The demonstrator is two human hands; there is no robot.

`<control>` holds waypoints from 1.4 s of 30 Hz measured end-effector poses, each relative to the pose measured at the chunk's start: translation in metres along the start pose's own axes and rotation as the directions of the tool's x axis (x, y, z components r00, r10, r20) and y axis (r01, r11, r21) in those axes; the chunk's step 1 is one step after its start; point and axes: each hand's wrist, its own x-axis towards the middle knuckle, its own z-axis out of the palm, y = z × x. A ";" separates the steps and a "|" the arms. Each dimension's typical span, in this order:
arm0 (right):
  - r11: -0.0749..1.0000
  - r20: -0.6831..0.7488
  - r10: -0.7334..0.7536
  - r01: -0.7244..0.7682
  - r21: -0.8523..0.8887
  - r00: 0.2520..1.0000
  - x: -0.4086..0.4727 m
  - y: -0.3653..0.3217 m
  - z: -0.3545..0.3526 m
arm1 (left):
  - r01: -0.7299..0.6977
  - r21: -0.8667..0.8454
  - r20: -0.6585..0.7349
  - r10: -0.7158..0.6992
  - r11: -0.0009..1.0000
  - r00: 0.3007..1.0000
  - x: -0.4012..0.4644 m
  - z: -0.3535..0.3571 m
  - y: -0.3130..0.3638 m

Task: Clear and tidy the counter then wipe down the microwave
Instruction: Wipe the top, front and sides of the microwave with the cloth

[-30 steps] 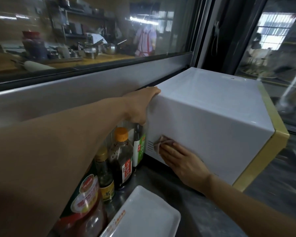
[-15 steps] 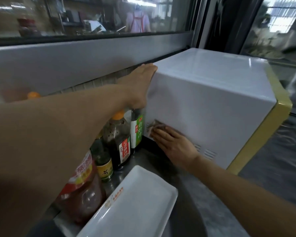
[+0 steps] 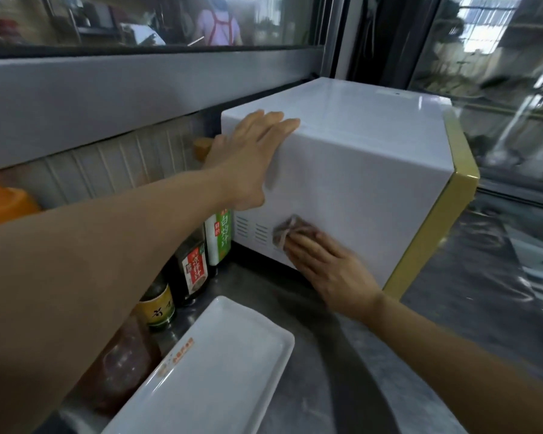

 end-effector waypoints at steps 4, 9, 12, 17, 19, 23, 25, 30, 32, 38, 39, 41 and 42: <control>0.997 0.213 -0.074 0.079 -0.016 0.974 -0.022 -0.010 0.002 | 0.023 -0.045 0.001 -0.023 0.999 1.000 0.000 0.001 0.004; 0.984 -0.149 0.175 -0.171 0.040 0.973 -0.022 0.051 -0.046 | 0.039 -0.075 -0.014 -0.041 0.996 0.999 0.003 0.007 0.006; 0.950 -0.268 0.307 -0.310 0.031 0.913 -0.027 0.078 -0.062 | 0.064 -0.095 -0.039 -0.068 0.993 0.997 0.004 0.012 0.011; 0.991 -0.048 0.126 -0.128 -0.039 0.991 -0.063 0.026 -0.009 | 0.080 -0.096 -0.073 -0.087 0.992 0.994 0.002 0.014 0.014; 0.999 0.109 0.016 -0.011 -0.047 0.994 -0.080 0.006 0.004 | 0.068 -0.105 -0.072 -0.075 0.992 0.995 0.002 0.014 0.013; 0.993 0.066 0.117 -0.117 -0.002 0.991 -0.090 0.020 -0.015 | 0.077 -0.098 -0.065 -0.083 0.992 0.994 0.001 0.011 0.015; 0.965 -0.092 0.261 -0.260 0.021 0.961 -0.088 0.049 -0.037 | 0.077 -0.103 -0.061 -0.084 0.992 0.995 0.002 0.012 0.014; 0.866 -0.356 0.489 -0.492 0.090 0.796 -0.070 0.104 -0.074 | 0.087 -0.129 -0.091 -0.099 0.988 0.991 0.003 0.016 0.014; 0.852 -0.379 0.513 -0.509 0.120 0.770 -0.068 0.096 -0.065 | 0.096 -0.133 -0.113 -0.112 0.986 0.987 0.003 0.018 0.015; 0.975 -0.076 0.212 -0.216 -0.044 0.974 -0.123 0.020 0.013 | 0.083 -0.134 -0.149 -0.102 0.988 0.984 0.003 0.023 0.016; 0.982 -0.031 0.175 -0.176 -0.064 0.984 -0.131 0.012 0.019 | 0.084 -0.131 -0.153 -0.104 0.988 0.983 0.004 0.023 0.016; 0.982 -0.031 0.166 -0.168 -0.089 0.986 -0.135 0.012 0.019 | 0.085 -0.131 -0.157 -0.106 0.988 0.982 0.004 0.023 0.016; 0.977 -0.070 0.189 -0.195 -0.085 0.979 -0.134 0.018 0.013 | 0.082 -0.134 -0.156 -0.103 0.988 0.982 0.004 0.023 0.016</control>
